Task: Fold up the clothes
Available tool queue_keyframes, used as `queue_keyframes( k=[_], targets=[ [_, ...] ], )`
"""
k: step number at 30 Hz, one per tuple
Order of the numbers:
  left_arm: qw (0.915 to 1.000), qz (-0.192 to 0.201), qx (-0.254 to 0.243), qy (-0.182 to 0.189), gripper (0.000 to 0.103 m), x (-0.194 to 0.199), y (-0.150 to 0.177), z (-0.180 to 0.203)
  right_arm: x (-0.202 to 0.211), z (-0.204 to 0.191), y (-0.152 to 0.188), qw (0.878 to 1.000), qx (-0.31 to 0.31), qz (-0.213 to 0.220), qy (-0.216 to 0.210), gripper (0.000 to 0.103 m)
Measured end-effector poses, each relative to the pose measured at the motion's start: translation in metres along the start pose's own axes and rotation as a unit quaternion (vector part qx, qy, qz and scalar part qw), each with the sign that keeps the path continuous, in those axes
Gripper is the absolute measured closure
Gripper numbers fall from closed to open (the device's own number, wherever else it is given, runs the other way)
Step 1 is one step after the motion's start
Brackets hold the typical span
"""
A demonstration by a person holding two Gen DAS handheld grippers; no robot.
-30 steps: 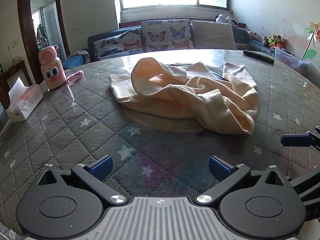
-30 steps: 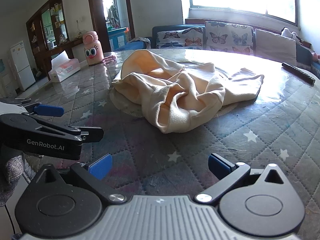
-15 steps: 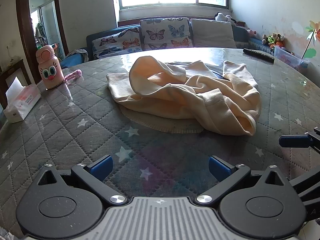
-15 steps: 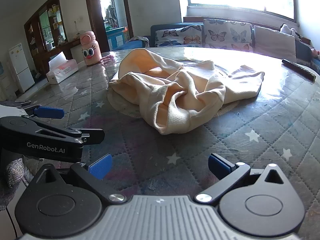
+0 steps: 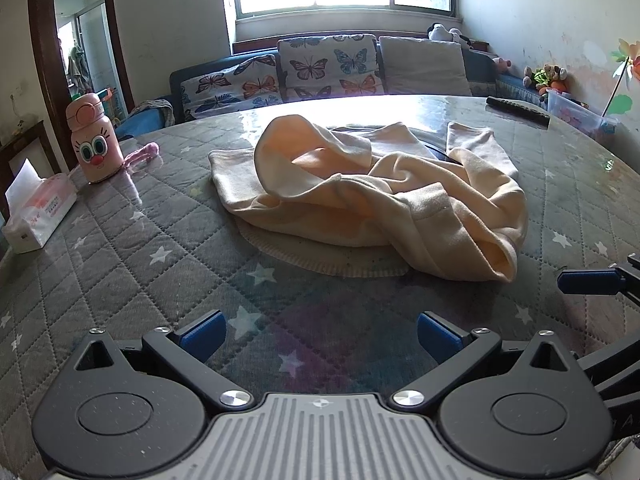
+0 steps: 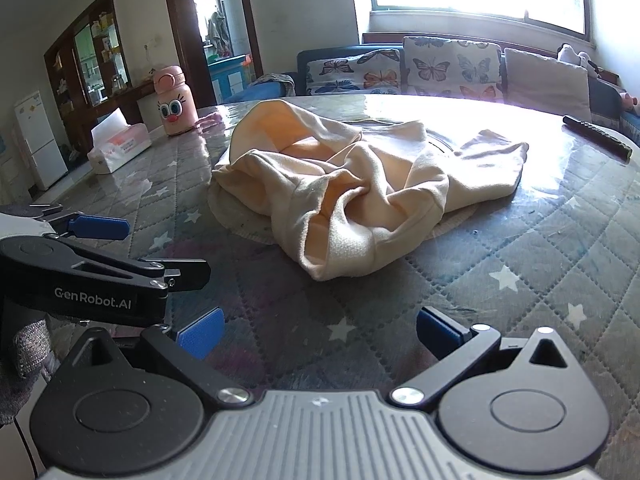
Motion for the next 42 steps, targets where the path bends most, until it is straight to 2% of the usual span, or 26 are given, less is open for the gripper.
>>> queue_keyframes(
  k=[29,37,42],
  targets=[
    [0.9999,-0.005,-0.011,-0.011,0.000,-0.025,-0.034,-0.008,-0.014,0.016,-0.026,1.000,-0.017,-0.004,-0.002,0.000],
    [0.9996,0.006,-0.001,-0.027,0.000,-0.028,-0.055,-0.019,-0.012,0.026,-0.041,1.000,-0.020,0.002,0.001,0.000],
    [0.9993,0.007,0.002,-0.036,0.001,-0.037,-0.071,-0.024,-0.012,0.042,-0.050,0.999,-0.045,0.006,0.003,0.000]
  ],
)
Point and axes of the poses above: each gripper's, at about its wrist camera, not at the fingertips, and x roughly against the way its jaws point, z to its right, y to its underside, the point moved 2 cm from there along -x, roughly the way its jaws point, and after that the axes turned 6 degrees about -y, right-handed, at the moved point
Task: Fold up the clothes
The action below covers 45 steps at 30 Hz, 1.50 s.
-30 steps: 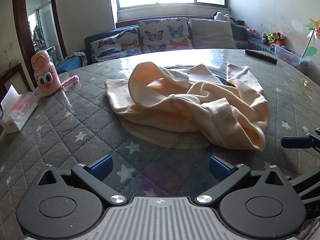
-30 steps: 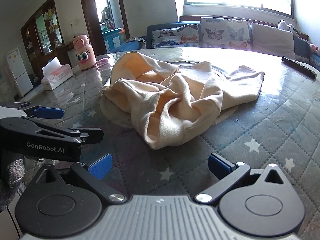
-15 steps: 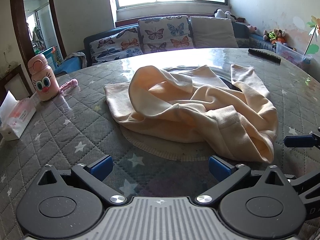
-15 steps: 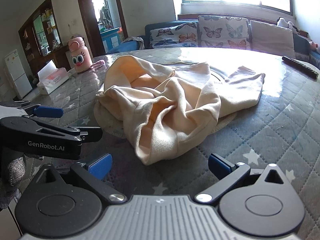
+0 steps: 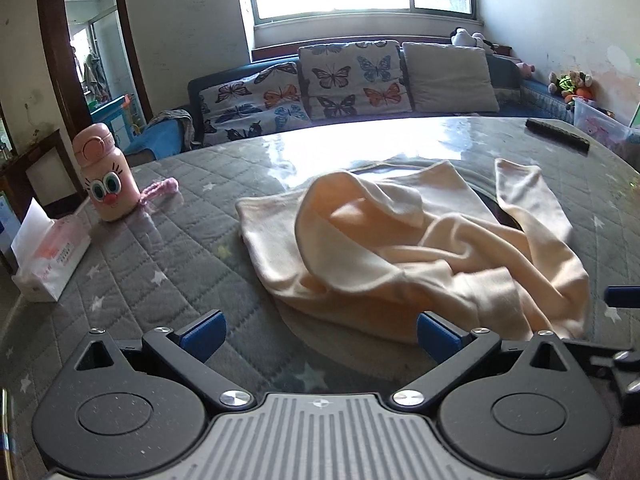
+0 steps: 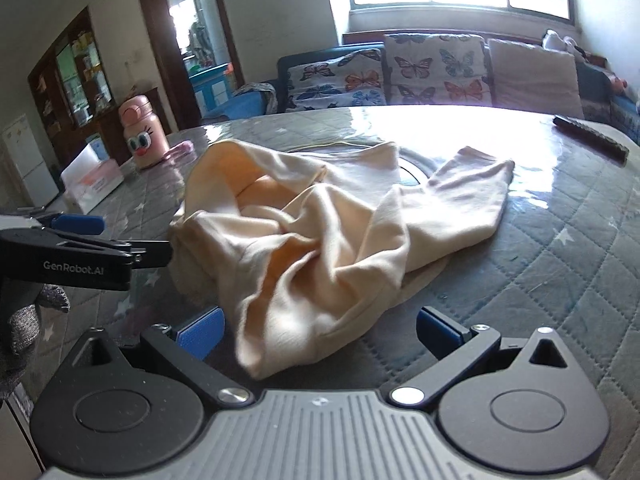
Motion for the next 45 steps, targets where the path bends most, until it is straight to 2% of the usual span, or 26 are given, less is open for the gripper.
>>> queue_keyframes(
  k=[5,10,14,15,16,18,19,20,21,23,25,26,28,36,41,45],
  targets=[
    [0.9999,0.008,0.014,-0.005,0.004,-0.015,-0.024,-0.008,0.000,0.020,-0.020,1.000,-0.024,0.015,0.005,0.003],
    [0.9998,0.002,0.018,-0.011,0.011,-0.042,-0.044,-0.015,-0.013,0.044,-0.043,0.999,-0.052,0.013,0.012,0.015],
    [0.9999,-0.005,0.001,-0.009,0.012,-0.063,-0.053,-0.013,-0.032,0.056,-0.056,0.998,-0.058,0.002,0.019,0.028],
    [0.9999,-0.006,-0.005,-0.008,0.013,-0.068,-0.055,-0.012,-0.037,0.058,-0.058,0.998,-0.058,-0.001,0.018,0.034],
    [0.9999,-0.007,-0.009,-0.007,0.016,-0.072,-0.057,-0.010,-0.041,0.059,-0.060,0.998,-0.058,-0.003,0.017,0.037],
    [0.9998,-0.013,-0.014,-0.004,0.023,-0.081,-0.060,-0.008,-0.050,0.062,-0.064,0.998,-0.059,-0.009,0.014,0.050],
    [0.9997,-0.017,-0.015,-0.001,0.031,-0.085,-0.060,-0.008,-0.053,0.062,-0.064,0.998,-0.060,-0.011,0.012,0.057],
    [0.9996,-0.022,-0.015,0.004,0.046,-0.088,-0.060,-0.007,-0.056,0.062,-0.063,0.998,-0.061,-0.013,0.010,0.059],
    [0.9995,-0.025,-0.015,0.009,0.055,-0.091,-0.059,-0.007,-0.058,0.062,-0.063,0.998,-0.060,-0.014,0.011,0.065],
    [0.9993,-0.027,-0.015,0.020,0.084,-0.092,-0.056,-0.006,-0.058,0.061,-0.062,0.998,-0.057,-0.013,0.010,0.076],
    [0.9993,-0.022,-0.013,0.027,0.096,-0.088,-0.053,-0.007,-0.055,0.061,-0.059,0.998,-0.057,-0.008,0.009,0.089],
    [0.9994,-0.017,-0.010,0.028,0.098,-0.085,-0.051,-0.009,-0.053,0.061,-0.058,0.998,-0.057,-0.005,0.010,0.092],
    [0.9996,-0.007,-0.001,0.026,0.100,-0.074,-0.049,-0.014,-0.045,0.062,-0.057,0.998,-0.060,0.005,0.011,0.100],
    [0.9985,0.036,0.038,0.015,0.100,-0.014,-0.032,-0.050,0.002,0.066,-0.044,0.997,-0.067,0.044,0.020,0.101],
    [0.9969,0.037,0.069,0.003,0.100,0.018,-0.006,-0.080,0.030,0.069,-0.022,0.996,-0.072,0.042,0.030,0.101],
    [0.9953,0.022,0.094,-0.008,0.100,0.034,0.019,-0.107,0.053,0.073,0.001,0.996,-0.079,0.030,0.042,0.102]
  ],
)
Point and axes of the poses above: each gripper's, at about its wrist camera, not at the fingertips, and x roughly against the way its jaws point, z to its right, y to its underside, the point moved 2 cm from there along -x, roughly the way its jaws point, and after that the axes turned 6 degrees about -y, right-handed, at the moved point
